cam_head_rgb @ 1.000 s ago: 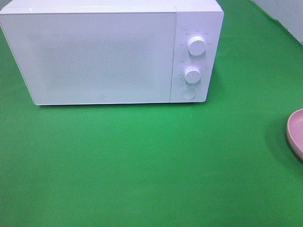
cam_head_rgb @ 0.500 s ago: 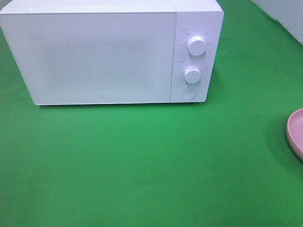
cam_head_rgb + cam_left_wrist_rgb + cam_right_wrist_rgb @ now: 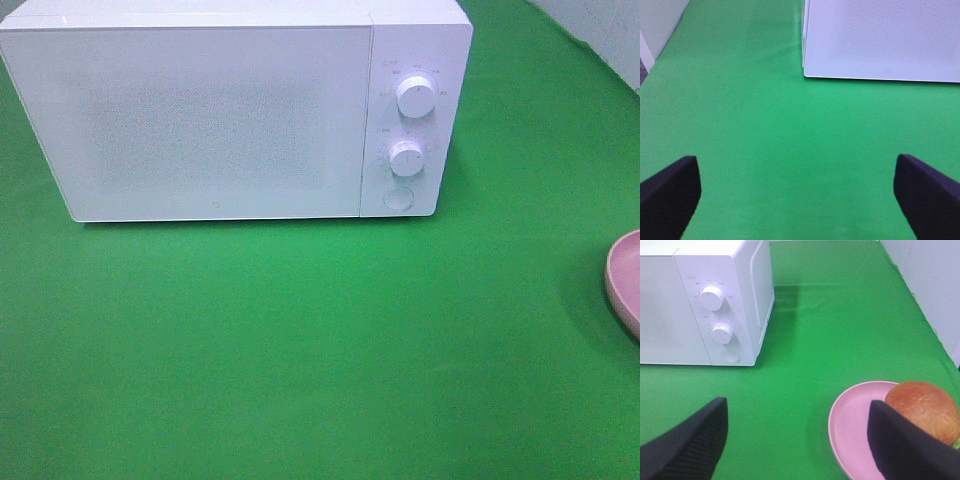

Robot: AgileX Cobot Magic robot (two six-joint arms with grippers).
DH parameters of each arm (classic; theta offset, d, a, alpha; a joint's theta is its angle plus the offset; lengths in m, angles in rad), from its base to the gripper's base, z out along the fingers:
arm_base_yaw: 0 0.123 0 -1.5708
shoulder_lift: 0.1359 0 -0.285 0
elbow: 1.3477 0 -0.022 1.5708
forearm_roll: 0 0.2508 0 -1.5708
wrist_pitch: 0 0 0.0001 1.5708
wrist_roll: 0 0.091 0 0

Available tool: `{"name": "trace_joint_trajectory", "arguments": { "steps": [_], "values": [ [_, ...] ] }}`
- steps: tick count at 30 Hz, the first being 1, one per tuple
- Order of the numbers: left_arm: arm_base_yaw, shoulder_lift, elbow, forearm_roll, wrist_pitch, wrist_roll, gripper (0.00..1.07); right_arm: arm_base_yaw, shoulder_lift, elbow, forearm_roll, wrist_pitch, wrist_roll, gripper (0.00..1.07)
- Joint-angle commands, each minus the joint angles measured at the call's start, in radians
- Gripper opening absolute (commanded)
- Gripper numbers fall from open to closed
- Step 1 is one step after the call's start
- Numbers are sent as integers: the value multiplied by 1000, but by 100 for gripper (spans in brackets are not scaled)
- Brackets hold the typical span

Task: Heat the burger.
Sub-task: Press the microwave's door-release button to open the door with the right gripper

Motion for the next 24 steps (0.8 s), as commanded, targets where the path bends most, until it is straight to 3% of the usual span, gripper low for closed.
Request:
{"name": "trace_joint_trajectory", "arguments": {
  "steps": [1, 24],
  "values": [
    [-6, -15, 3, 0, -9, -5, 98, -5, 61, 0, -8, -84, 8, 75],
    [-6, -15, 3, 0, -9, -5, 98, -5, 469, 0, -15, -419, 19, 75]
  ]
}}
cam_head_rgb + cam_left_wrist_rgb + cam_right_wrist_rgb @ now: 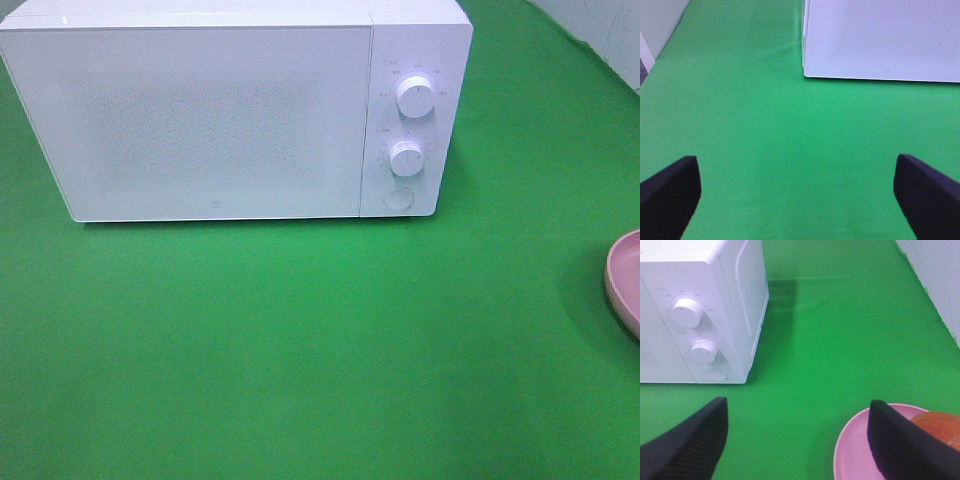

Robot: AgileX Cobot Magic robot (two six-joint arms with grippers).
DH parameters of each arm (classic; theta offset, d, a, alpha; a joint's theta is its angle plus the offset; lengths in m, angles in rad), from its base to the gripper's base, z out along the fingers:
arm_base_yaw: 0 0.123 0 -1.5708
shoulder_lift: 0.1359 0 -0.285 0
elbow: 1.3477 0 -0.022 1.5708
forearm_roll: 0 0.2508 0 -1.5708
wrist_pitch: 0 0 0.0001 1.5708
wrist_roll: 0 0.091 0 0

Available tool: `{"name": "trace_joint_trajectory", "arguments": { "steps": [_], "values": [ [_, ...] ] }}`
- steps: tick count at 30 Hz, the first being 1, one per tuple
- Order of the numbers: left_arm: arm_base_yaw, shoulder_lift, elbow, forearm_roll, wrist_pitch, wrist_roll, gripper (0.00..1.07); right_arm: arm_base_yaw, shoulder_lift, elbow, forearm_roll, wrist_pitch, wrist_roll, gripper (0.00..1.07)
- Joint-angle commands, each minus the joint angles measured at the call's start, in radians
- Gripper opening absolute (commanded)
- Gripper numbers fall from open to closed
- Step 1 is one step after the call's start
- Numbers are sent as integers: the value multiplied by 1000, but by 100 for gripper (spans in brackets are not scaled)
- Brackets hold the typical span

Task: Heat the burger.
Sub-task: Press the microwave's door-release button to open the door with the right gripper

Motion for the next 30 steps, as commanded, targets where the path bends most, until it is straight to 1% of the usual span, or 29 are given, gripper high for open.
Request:
{"name": "trace_joint_trajectory", "arguments": {
  "steps": [1, 2, 5, 6, 7, 9, 12, 13, 18, 19, 22, 24, 25, 26, 27, 28, 29, 30],
  "values": [
    [-6, -15, 3, 0, -9, -5, 98, -5, 42, 0, -15, -61, 11, 75],
    [-6, -15, 3, 0, -9, -5, 98, -5, 70, 0, -15, -109, 11, 75],
    [-6, -15, 3, 0, -9, -5, 98, -5, 85, 0, -15, -129, 11, 75],
    [-6, -15, 3, 0, -9, -5, 98, -5, 111, 0, -15, -177, 11, 75],
    [-6, -15, 3, 0, -9, -5, 98, -5, 111, 0, -15, -177, 11, 75],
    [-6, -15, 3, 0, -9, -5, 98, -5, 166, 0, -29, -248, 11, 75],
    [-6, -15, 3, 0, -9, -5, 98, -5, 194, 0, -46, -277, 11, 75],
    [-6, -15, 3, 0, -9, -5, 98, -5, 229, 0, -61, -307, 11, 75],
    [-6, -15, 3, 0, -9, -5, 98, -5, 287, 0, -70, -356, 3, 74],
    [-6, -15, 3, 0, -9, -5, 98, -5, 317, 1, -97, -379, -1, 73],
    [-6, -15, 3, 0, -9, -5, 98, -5, 345, 10, -117, -423, -1, 72],
    [-6, -15, 3, 0, -9, -5, 98, -5, 387, 53, -118, -544, -1, 70],
    [-6, -15, 3, 0, -9, -5, 98, -5, 387, 53, -118, -544, -1, 70],
    [-6, -15, 3, 0, -9, -5, 98, -5, 408, 85, -115, -620, 1, 71],
    [-6, -15, 3, 0, -9, -5, 98, -5, 408, 85, -115, -620, 1, 71],
    [-6, -15, 3, 0, -9, -5, 98, -5, 432, 117, -94, -693, 0, 71],
    [-6, -15, 3, 0, -9, -5, 98, -5, 432, 117, -94, -693, 0, 71],
    [-6, -15, 3, 0, -9, -5, 98, -5, 456, 148, -52, -759, 0, 71]
  ]
}}
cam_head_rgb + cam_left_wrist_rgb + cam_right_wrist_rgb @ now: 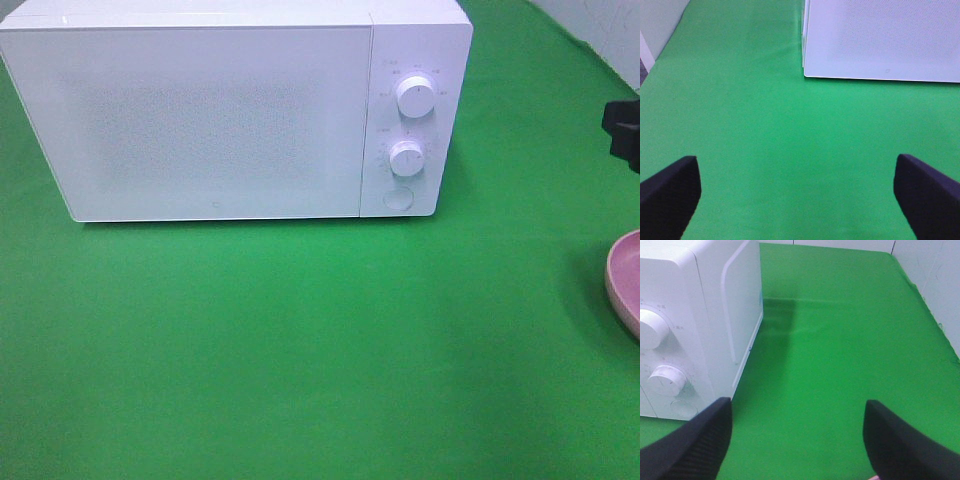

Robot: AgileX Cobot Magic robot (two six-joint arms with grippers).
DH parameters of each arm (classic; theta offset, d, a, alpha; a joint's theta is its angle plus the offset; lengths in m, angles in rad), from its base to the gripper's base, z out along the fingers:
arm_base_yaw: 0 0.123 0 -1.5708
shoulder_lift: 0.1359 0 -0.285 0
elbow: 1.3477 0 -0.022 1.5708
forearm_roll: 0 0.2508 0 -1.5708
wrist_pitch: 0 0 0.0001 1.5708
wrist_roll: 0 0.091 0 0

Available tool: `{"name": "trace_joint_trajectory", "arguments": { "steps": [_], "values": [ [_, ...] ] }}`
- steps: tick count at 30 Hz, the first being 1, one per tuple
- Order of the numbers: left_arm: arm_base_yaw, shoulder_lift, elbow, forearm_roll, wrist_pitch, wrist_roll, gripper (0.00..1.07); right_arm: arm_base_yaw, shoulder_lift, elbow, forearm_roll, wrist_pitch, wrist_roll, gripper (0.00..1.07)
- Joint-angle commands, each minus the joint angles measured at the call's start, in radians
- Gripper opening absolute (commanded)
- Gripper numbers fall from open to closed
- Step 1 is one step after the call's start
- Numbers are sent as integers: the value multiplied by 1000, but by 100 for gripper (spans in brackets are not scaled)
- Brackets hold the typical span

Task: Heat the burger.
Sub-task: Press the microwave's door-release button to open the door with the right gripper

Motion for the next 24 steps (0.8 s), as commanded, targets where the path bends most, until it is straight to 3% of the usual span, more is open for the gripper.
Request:
{"name": "trace_joint_trajectory", "arguments": {
  "steps": [1, 8, 10, 13, 14, 17, 19, 24],
  "values": [
    [-6, -15, 3, 0, -9, -5, 98, -5, 25, 35, 40, -103, 2, 71],
    [-6, -15, 3, 0, -9, -5, 98, -4, 77, 130, 190, -265, -62, 75],
    [-6, -15, 3, 0, -9, -5, 98, 57, 84, 156, 286, -330, -136, 80],
    [-6, -15, 3, 0, -9, -5, 98, 81, 84, 156, 313, -330, -169, 79],
    [-6, -15, 3, 0, -9, -5, 98, 134, 84, 158, 362, -334, -225, 79],
    [-6, -15, 3, 0, -9, -5, 98, 181, 85, 158, 415, -338, -278, 78],
    [-6, -15, 3, 0, -9, -5, 98, 268, 85, 159, 555, -360, -402, 77],
    [-6, -15, 3, 0, -9, -5, 98, 330, 85, 163, 643, -394, -478, 76]
  ]
}}
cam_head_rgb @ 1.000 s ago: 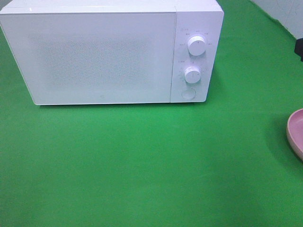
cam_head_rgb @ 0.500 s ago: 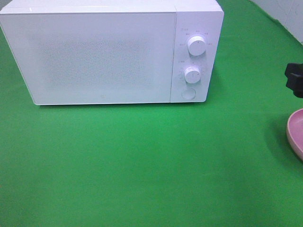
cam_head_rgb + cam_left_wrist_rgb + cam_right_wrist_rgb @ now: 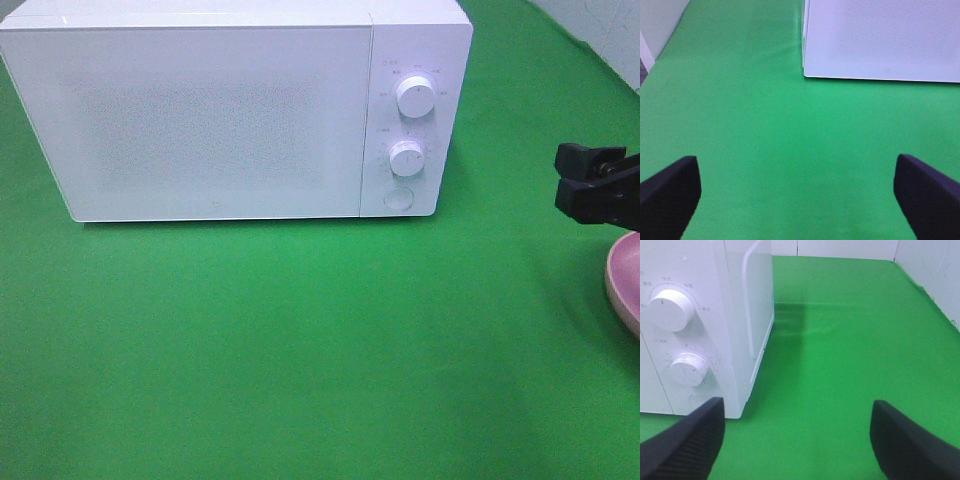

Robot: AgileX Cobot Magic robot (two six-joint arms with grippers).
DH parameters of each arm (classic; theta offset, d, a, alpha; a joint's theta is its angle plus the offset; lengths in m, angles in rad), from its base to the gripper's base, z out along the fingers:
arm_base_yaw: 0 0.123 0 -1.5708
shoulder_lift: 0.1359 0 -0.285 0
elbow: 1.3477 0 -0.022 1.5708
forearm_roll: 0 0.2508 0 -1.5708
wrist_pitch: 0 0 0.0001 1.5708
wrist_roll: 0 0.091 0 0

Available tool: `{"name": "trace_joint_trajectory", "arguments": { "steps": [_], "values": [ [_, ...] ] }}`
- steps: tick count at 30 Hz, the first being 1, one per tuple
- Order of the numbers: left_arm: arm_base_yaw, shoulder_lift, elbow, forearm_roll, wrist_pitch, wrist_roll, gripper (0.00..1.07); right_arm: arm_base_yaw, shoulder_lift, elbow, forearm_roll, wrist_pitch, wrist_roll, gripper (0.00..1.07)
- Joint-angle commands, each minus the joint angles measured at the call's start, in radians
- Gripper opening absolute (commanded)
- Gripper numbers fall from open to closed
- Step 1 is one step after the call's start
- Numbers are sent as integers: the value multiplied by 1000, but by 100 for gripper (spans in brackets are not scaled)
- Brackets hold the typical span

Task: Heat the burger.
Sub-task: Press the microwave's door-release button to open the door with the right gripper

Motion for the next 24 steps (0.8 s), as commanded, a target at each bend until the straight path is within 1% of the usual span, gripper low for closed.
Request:
{"name": "trace_joint_trajectory", "arguments": {
  "steps": [1, 2, 3, 4, 5, 6, 7, 8, 10, 11, 12, 15, 17, 19, 20, 21, 24],
  "values": [
    [-6, -15, 3, 0, -9, -5, 98, 75, -3, 6, 115, -52, -107, 76],
    [-6, -15, 3, 0, -9, -5, 98, 75, -3, 6, 115, -52, -107, 76],
    [-6, -15, 3, 0, -9, -5, 98, 121, 7, 5, 163, -78, -144, 76],
    [-6, -15, 3, 0, -9, -5, 98, 121, 7, 5, 163, -78, -144, 76],
    [-6, -15, 3, 0, -9, -5, 98, 164, 22, 7, 203, -111, -167, 76],
    [-6, -15, 3, 0, -9, -5, 98, 164, 22, 7, 203, -111, -167, 76],
    [-6, -15, 3, 0, -9, -5, 98, 215, 44, 7, 244, -142, -183, 76],
    [-6, -15, 3, 0, -9, -5, 98, 215, 44, 7, 244, -142, -183, 76],
    [-6, -15, 3, 0, -9, -5, 98, 319, 95, 7, 299, -221, -201, 76],
    [-6, -15, 3, 0, -9, -5, 98, 319, 95, 7, 299, -221, -201, 76],
    [-6, -15, 3, 0, -9, -5, 98, 367, 130, 7, 331, -269, -202, 76],
    [-6, -15, 3, 0, -9, -5, 98, 394, 147, 7, 348, -286, -202, 76],
    [-6, -15, 3, 0, -9, -5, 98, 484, 219, 1, 429, -366, -202, 76],
    [-6, -15, 3, 0, -9, -5, 98, 484, 219, 1, 429, -366, -202, 76],
    [-6, -15, 3, 0, -9, -5, 98, 516, 261, -12, 468, -388, -202, 76],
    [-6, -15, 3, 0, -9, -5, 98, 535, 300, -32, 474, -391, -200, 76],
    [-6, -15, 3, 0, -9, -5, 98, 544, 336, -55, 473, -391, -190, 76]
  ]
}}
